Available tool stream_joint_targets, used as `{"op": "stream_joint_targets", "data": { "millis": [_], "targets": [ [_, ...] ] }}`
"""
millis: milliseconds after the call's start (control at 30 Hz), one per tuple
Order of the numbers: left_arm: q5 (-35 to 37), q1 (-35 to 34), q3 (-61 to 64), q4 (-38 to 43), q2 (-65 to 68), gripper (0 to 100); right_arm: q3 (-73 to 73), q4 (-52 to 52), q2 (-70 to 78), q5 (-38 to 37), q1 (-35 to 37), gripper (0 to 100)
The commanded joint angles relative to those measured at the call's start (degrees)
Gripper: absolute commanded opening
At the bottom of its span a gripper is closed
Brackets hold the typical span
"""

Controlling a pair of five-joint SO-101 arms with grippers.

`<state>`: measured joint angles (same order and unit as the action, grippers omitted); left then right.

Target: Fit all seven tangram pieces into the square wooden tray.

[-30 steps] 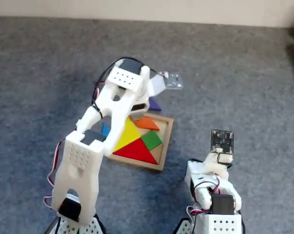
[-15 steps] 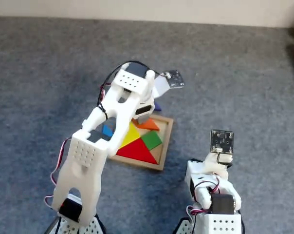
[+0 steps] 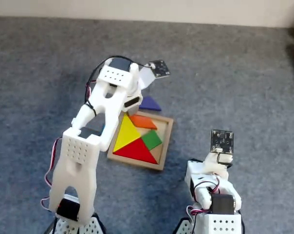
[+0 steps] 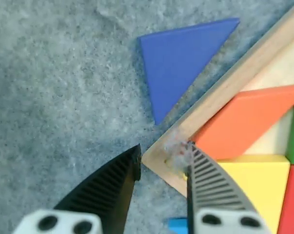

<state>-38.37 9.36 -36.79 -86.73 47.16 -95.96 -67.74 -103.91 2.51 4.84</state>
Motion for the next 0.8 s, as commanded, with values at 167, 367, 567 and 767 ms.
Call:
{"op": "stream_joint_targets", "data": {
  "millis": [167,367,567,767],
  "targets": [
    [0.6,0.4,-5.8,-3.1,-5.4,15,-7.7,1.5,-0.3,-0.9,-0.7,1.2],
    [0.7,1.4,-7.3,-5.7,-10.9,15,-7.7,1.5,-0.3,-0.9,-0.7,1.2],
    [7.6,-0.1,-7.4,-10.5,-14.4,16,-7.7,1.5,-0.3,-0.9,-0.7,1.2],
    [12.9,-3.6,-2.4,-14.2,-17.9,17,-7.7,1.5,-0.3,-0.9,-0.7,1.2]
  ]
}}
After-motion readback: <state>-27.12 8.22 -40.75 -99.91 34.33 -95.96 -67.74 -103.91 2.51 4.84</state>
